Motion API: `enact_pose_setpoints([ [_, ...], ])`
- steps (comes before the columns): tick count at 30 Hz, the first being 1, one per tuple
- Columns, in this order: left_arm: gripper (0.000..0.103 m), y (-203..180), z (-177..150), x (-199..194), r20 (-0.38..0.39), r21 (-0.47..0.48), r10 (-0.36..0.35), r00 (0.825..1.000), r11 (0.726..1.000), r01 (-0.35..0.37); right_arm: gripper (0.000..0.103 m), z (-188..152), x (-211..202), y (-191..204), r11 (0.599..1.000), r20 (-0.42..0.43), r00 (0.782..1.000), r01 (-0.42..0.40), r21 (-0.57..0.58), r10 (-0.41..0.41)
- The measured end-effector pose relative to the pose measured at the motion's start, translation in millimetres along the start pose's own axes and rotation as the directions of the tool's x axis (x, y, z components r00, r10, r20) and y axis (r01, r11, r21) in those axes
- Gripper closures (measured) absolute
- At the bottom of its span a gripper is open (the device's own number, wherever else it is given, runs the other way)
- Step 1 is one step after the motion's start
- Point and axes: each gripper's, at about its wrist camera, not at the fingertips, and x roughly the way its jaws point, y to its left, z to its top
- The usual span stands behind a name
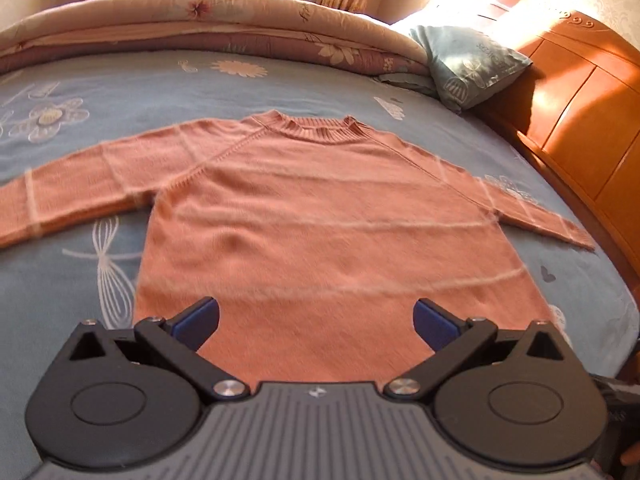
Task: Fold clothes
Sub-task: 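Move the open left gripper along the sleeve toward its ribbed cuff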
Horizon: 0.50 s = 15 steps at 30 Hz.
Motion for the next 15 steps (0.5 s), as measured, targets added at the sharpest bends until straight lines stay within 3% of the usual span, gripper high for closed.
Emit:
enact_pose_setpoints([
  [5,0.001,2,29,61,0.010,0.029,0.021,1.000,0.999,-0.021,0.000,0,4,9,1.000,-0.019,1.000,0.009,-0.025,-0.009],
  [10,0.001,14,29,102,-0.026,0.005,0.021,0.999,1.000,-0.021,0.000,1,10,20,0.999,-0.043,0.999,-0.016,-0.044,0.014],
  [15,0.001,21,13,80,-0.018,0.050,-0.011,1.000,0.999,0.012,0.000,3,10,20,0.998,-0.057,0.997,-0.054,-0.016,0.053],
])
